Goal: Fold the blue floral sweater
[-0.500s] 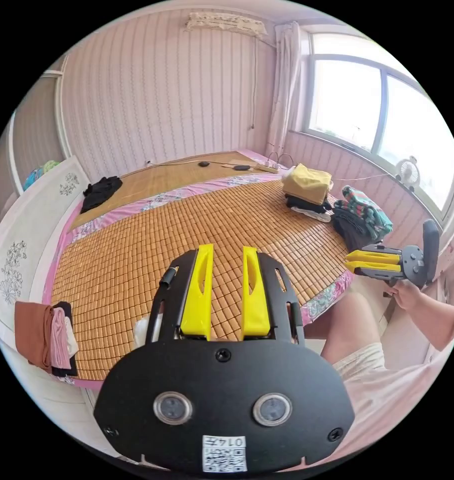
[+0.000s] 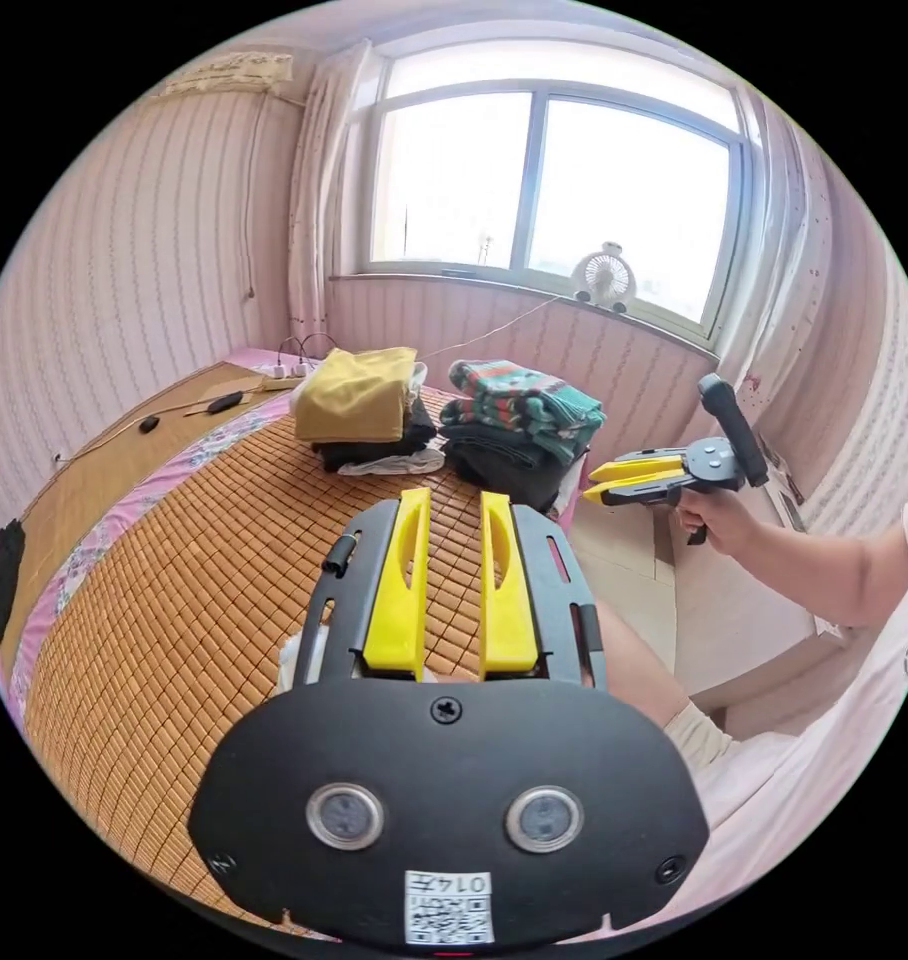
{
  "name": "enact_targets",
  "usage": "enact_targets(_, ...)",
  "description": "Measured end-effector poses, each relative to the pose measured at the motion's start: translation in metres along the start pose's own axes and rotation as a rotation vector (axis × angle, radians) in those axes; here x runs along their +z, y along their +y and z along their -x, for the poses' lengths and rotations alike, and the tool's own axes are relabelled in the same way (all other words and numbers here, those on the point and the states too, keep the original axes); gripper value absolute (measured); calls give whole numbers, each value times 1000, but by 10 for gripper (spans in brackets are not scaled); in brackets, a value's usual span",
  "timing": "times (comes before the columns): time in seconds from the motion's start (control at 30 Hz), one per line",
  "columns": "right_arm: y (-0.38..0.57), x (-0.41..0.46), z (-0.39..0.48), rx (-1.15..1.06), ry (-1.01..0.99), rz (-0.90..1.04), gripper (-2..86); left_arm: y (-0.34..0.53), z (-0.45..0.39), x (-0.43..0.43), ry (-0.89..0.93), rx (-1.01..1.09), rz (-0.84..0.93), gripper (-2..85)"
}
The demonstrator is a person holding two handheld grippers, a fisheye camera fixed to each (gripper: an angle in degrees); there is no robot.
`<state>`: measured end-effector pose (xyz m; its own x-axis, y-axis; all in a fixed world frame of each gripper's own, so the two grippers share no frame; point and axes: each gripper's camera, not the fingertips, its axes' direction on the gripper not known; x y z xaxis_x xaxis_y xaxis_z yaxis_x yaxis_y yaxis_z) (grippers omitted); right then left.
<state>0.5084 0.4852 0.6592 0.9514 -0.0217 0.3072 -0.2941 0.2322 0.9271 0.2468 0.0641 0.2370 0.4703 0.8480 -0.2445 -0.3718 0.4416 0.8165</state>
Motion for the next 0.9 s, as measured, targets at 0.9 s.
enact_targets(0.9,-174,-61,-192,40,68,12,78,-136,-69,355,335,-196,493,39)
